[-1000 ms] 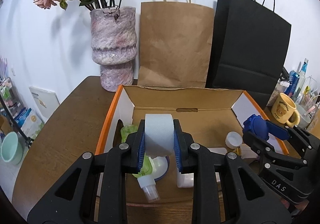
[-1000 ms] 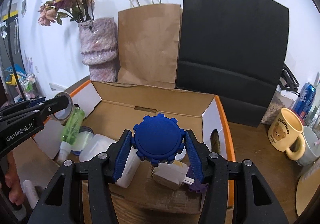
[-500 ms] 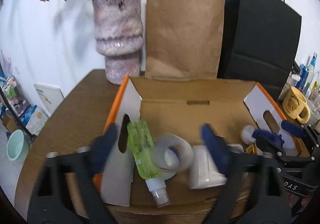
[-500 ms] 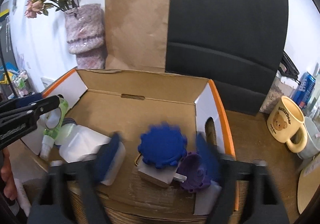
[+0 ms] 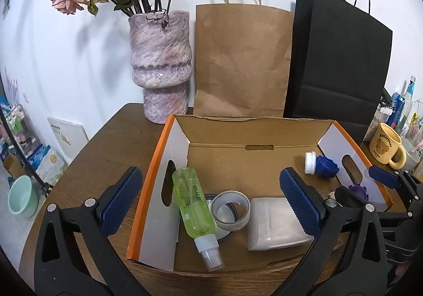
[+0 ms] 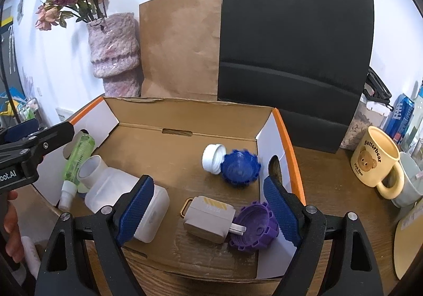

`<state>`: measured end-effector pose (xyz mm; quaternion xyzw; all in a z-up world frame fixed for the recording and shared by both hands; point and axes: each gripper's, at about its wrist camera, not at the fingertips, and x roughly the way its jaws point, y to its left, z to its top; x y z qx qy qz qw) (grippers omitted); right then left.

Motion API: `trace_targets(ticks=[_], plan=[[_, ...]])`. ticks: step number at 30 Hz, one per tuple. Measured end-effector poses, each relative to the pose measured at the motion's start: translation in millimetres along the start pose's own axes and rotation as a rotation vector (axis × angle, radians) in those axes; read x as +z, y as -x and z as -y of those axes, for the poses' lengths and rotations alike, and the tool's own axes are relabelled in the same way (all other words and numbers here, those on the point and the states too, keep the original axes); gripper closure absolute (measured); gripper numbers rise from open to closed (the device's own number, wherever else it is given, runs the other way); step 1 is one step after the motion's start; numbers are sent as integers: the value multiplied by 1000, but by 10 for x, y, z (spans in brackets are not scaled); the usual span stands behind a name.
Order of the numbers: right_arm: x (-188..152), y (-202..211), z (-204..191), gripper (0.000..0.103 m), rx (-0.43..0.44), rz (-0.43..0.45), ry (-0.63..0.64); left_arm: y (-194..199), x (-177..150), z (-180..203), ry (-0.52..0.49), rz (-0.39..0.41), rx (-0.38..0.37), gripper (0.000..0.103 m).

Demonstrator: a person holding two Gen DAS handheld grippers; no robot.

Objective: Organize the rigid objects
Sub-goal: 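Withdraw both open grippers from the box back over the table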

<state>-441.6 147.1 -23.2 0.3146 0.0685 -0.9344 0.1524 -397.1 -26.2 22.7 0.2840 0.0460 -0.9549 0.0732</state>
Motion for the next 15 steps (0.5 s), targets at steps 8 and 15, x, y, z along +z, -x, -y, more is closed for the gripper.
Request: trace_targets(ticks=[8,15], plan=[[-9,222,-30,14,-3,55,8,205,-29,-35,0,34,-19,0],[-82,491,-59,14,-7,96,30,432,-132,-76,-16,52,-37,0]])
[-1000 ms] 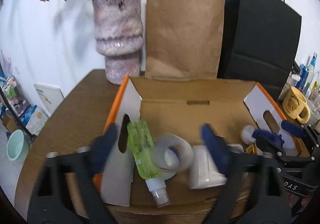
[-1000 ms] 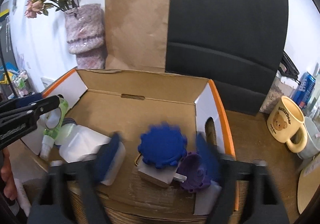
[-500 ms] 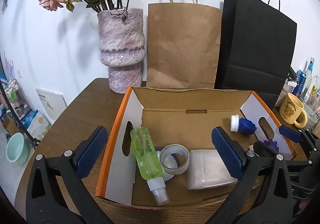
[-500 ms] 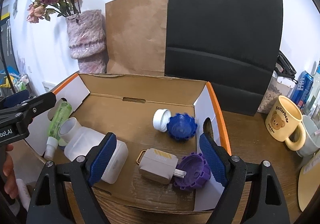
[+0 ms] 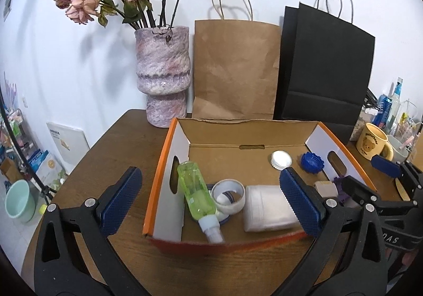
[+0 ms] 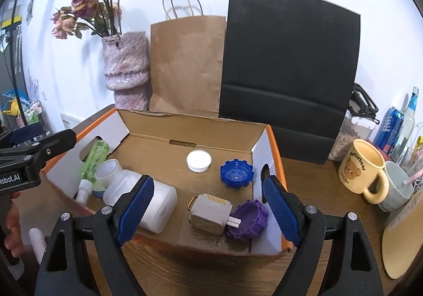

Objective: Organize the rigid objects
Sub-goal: 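Withdraw both open grippers from the box back over the table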

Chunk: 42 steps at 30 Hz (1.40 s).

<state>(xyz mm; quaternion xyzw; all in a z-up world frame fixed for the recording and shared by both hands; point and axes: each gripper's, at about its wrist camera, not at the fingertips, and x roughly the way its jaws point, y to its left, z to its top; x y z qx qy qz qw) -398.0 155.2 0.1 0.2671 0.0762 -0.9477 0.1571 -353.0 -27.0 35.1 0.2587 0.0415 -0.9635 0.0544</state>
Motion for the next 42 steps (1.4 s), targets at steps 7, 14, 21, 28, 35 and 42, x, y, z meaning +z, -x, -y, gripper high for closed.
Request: trace_targets(ticks=[7,14,21,28,35,42], plan=[[-128,263,-38,14,0,19,14,251,-137,-63,-22,16,-19,0],[-322,505,-104,14,11,16,30,427,-308,-149,-29,19,-19,0],[-570,686,-211,14,6,-11,52,567,-561,-259,-30,-12,1,0],[-854,814,-292,14,-10,-57,58,706,-753,-309,-33,-36,-2,0],[-1041,944,-317,14,-11,-91,38,785,-965,-360,-23,-89,-7,0],[-1200,1055,-372,14,-11,-116,25,822,-1107,-412,-18,-144,-13,0]])
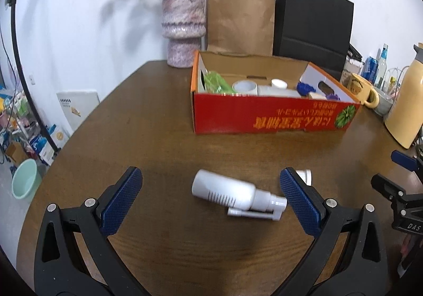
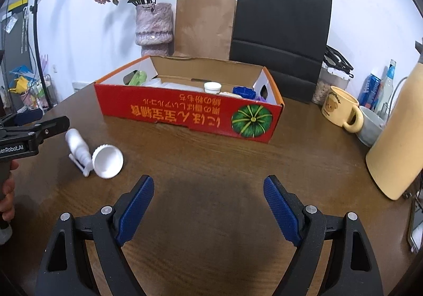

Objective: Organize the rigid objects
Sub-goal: 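Withdraw both open grippers from the box back over the table, then grasp the white spray bottle lying on the table with the left gripper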

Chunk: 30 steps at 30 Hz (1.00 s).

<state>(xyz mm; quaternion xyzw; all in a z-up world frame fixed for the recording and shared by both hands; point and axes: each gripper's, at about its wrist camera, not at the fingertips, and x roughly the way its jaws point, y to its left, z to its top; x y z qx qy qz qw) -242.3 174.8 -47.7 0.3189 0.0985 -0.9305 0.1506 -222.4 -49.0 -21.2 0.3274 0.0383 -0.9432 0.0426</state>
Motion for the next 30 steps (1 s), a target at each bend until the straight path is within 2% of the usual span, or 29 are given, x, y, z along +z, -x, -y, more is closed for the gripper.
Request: trace_targets(ticks=[13,21,30], plan=[[-143,24,32,14,1,-35,-40,-167,-167,231,-122,-109,-41,0],[-145,-31,67,14,18,-59,-58,-306,-150,298,-210,-138,-35,0],[-151,-82,79,14,18,-89,-66,-472,-82,247,-212,-180,-73,0]])
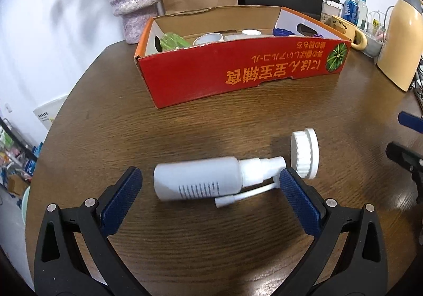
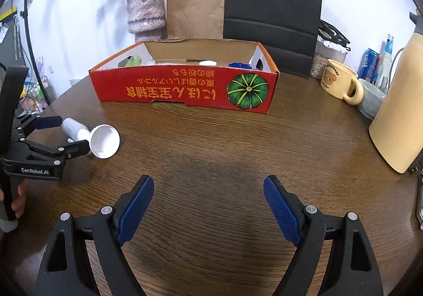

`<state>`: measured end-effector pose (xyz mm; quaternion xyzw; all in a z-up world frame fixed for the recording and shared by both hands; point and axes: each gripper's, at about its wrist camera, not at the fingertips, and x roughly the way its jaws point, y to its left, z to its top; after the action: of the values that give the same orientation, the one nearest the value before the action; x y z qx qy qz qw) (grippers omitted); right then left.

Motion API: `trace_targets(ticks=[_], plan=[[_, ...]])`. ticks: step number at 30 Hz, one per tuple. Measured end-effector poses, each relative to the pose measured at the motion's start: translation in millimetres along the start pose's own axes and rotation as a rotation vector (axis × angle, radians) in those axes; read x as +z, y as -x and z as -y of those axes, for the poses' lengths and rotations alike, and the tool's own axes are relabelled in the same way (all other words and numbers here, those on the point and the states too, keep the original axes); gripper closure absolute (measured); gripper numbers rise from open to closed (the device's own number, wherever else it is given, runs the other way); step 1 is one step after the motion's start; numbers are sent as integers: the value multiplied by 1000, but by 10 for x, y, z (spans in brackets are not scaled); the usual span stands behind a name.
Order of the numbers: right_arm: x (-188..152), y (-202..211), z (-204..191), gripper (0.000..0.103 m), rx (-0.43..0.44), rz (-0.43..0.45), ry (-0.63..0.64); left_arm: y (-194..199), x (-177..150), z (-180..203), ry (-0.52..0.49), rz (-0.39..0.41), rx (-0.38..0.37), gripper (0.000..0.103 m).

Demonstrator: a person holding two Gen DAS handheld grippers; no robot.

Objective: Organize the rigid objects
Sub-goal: 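Grasp the white spray bottle lying on the table with the left gripper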

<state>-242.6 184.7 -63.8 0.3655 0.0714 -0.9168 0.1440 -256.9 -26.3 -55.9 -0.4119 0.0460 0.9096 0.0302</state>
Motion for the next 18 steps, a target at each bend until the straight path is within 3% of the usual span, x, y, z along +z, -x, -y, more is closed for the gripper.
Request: trace_targets(ticks=[5,18], plan=[[5,-24,-6,14,4,-10,-2,-4,53,-35,42,2,-15,0],[12,-56,2,14,23,-22,-10,-67,113,96,91,-23,46,0]])
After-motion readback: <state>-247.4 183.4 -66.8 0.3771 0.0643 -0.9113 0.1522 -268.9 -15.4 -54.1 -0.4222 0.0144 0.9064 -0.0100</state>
